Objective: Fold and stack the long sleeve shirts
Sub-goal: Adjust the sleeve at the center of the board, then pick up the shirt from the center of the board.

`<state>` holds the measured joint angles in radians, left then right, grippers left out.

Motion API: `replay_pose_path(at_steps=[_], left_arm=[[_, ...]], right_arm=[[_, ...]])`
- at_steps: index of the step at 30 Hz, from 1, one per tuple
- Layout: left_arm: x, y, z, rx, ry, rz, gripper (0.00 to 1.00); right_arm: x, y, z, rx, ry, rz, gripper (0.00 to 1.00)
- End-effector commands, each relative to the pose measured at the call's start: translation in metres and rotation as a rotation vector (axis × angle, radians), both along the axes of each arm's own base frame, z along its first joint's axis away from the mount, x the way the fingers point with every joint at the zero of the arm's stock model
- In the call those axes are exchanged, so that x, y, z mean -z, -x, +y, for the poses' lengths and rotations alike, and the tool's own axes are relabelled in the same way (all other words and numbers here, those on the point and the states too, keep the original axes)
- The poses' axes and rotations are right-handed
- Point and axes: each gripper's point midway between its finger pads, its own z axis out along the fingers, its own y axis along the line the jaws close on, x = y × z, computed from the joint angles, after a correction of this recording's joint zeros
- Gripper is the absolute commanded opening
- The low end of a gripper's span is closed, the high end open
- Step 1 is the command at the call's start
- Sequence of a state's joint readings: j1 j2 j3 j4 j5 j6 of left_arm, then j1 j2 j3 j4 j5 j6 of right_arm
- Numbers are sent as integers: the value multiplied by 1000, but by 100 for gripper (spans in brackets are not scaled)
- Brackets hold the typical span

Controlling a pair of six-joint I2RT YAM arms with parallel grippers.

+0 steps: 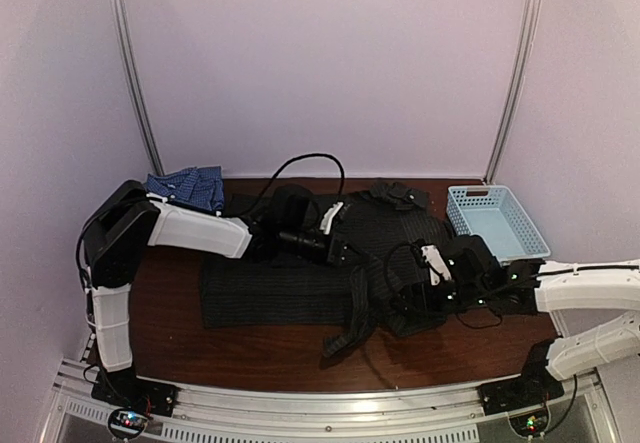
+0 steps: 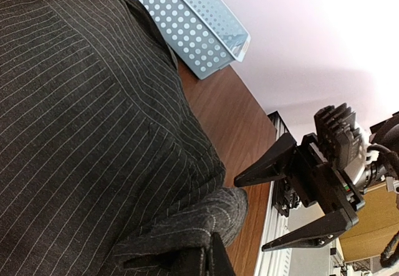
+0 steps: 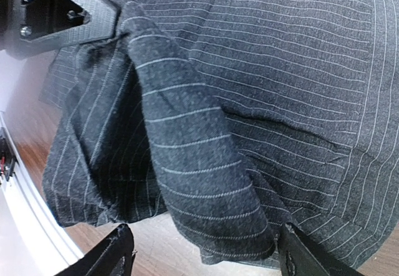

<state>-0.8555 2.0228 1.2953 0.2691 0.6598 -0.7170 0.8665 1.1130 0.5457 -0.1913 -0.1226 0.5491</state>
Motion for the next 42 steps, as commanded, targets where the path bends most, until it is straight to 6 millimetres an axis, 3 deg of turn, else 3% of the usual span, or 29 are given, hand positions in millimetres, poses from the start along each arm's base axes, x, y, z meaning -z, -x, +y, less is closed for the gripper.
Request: replay_pose_path(at_steps=[1,7,10,17,20,26,32,38,42], left_arm=[[-31,2,2,17,71,-56,0],[-32,4,4,19,65,-63,0],[-33,5,6,18,65,-71,0],[-32,7,12,15,44,-114,0],[-32,8,19,7,24,-155,1],[-22,5,54,-65,-125,-307,33],[-21,0,118,-240,-356,-412,58],[-37,-2,183,-398,-569,-480,80],[-37,7,210,-393,-690,-493,96]], right_arm=[[-9,-14,5,-13,41,-65,81],[1,-20,10,-61,81,-63,77],[4,-23,12,-80,86,-64,70],[-4,-25,13,-117,109,-75,18],[-13,-25,6,-101,131,-77,1],[-21,-17,-15,-53,174,-47,0],[-31,-22,-26,16,155,-41,0],[-30,-29,-38,77,115,-26,0],[-32,-30,-39,79,80,-34,0]])
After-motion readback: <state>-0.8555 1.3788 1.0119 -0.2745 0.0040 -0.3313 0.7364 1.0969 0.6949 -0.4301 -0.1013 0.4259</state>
